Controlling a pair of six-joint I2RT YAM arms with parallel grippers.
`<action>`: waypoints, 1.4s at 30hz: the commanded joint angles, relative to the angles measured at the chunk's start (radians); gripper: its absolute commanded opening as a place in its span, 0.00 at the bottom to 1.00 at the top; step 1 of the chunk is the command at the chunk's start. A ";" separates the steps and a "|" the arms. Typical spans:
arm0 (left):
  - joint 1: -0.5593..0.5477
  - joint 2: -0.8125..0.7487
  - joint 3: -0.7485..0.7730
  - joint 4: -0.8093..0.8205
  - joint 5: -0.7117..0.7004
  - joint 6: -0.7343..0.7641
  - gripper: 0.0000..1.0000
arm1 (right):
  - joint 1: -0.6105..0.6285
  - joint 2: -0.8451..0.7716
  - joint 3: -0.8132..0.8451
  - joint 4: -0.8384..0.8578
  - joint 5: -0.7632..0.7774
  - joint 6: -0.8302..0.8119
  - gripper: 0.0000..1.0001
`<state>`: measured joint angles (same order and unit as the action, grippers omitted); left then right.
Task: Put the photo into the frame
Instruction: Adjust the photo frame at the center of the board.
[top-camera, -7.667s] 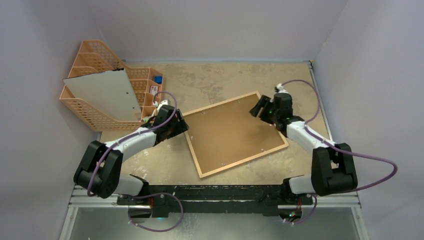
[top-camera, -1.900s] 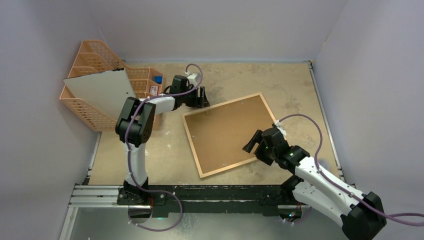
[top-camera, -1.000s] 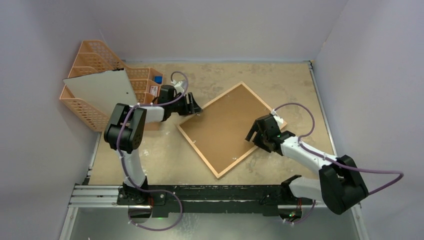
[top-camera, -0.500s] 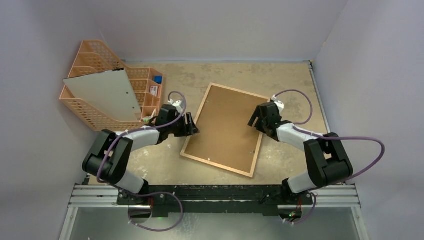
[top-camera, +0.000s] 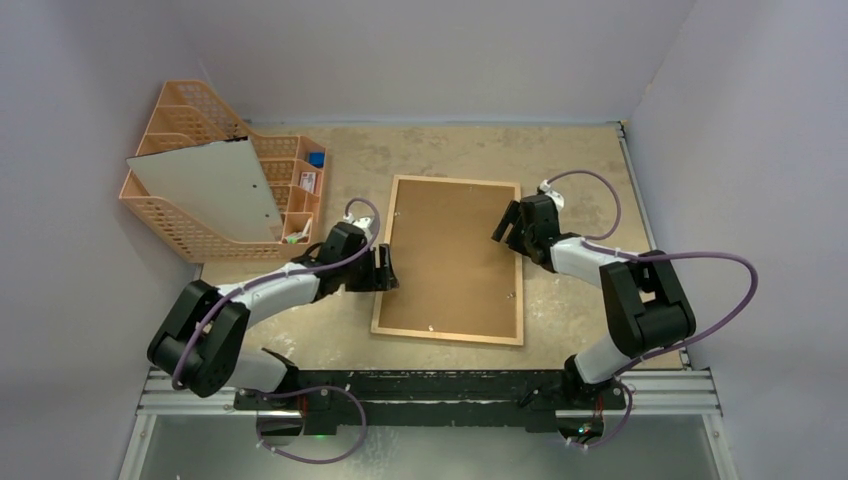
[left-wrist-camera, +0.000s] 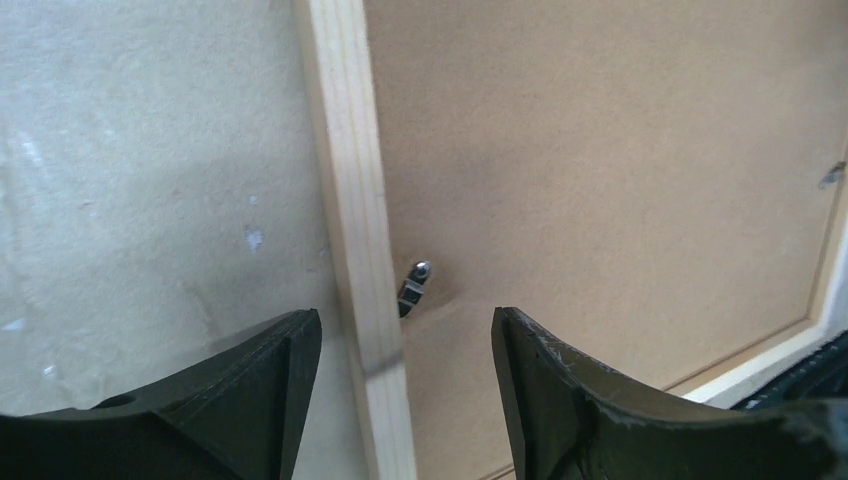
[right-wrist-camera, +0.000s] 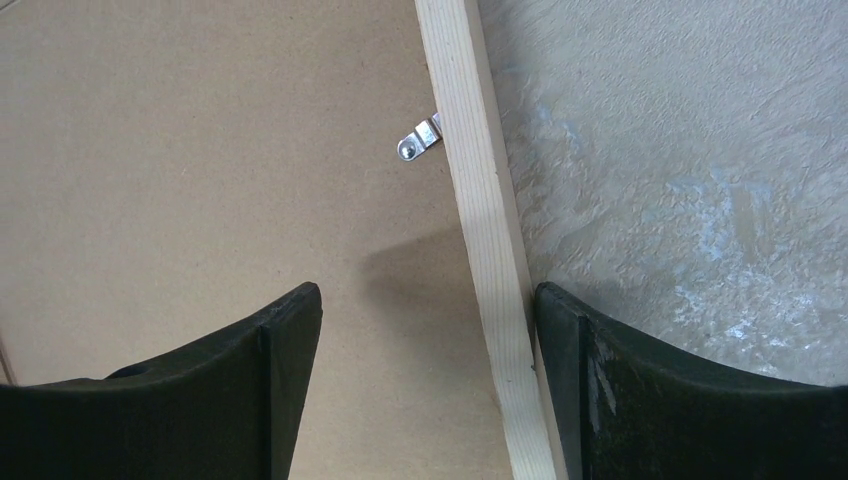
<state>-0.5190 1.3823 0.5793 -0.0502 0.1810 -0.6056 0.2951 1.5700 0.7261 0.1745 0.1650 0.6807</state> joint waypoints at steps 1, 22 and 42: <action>-0.007 0.002 0.092 -0.156 -0.084 0.092 0.66 | 0.001 -0.013 0.003 -0.062 0.008 0.052 0.80; -0.031 0.094 0.161 -0.190 -0.097 0.119 0.47 | 0.001 -0.165 -0.080 -0.100 -0.073 0.077 0.76; -0.111 0.139 0.214 -0.250 -0.281 0.142 0.28 | 0.001 -0.118 -0.102 -0.077 -0.099 0.083 0.74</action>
<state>-0.6178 1.5135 0.7738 -0.2825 -0.0353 -0.4828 0.2916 1.4353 0.6411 0.0895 0.1116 0.7410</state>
